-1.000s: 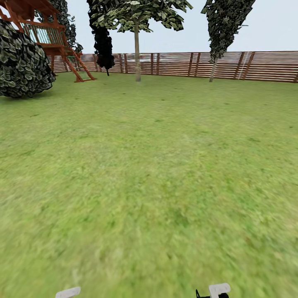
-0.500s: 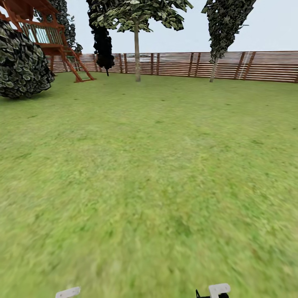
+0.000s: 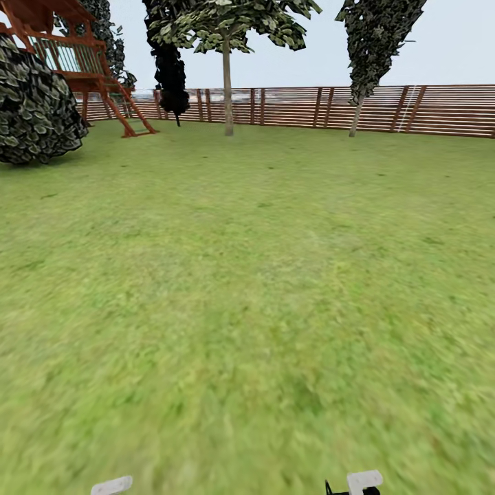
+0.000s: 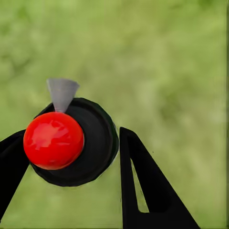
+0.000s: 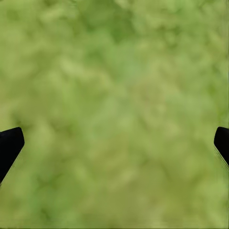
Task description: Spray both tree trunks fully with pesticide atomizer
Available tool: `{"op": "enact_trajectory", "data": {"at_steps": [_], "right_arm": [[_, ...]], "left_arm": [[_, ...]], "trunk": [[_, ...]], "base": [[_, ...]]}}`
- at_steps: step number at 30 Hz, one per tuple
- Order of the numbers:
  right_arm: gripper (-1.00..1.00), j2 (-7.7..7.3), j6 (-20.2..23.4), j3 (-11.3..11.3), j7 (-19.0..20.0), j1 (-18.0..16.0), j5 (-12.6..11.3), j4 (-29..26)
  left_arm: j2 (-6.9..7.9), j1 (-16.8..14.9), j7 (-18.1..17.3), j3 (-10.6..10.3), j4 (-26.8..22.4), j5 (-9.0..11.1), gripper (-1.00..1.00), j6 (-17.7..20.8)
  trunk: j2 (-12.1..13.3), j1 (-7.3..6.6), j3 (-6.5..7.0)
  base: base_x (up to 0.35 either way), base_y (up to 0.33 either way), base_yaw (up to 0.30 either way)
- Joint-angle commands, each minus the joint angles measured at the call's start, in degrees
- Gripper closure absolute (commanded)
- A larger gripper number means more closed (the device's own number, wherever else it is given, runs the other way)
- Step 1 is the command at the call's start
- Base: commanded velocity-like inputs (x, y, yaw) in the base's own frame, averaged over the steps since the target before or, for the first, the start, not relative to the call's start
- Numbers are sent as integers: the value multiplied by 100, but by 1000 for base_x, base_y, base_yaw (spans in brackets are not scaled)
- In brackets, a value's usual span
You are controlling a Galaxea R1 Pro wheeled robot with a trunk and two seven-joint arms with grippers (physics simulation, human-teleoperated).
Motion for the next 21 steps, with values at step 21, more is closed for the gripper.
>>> {"op": "enact_trajectory", "data": {"at_steps": [21], "right_arm": [[-100, 0, -9, 50, -19, -1, -41, -1]], "left_arm": [[-23, -5, 29, 50, -26, -45, 100, -21]], "trunk": [[-2, 1, -4]], "base": [[233, 0, 0]]}}
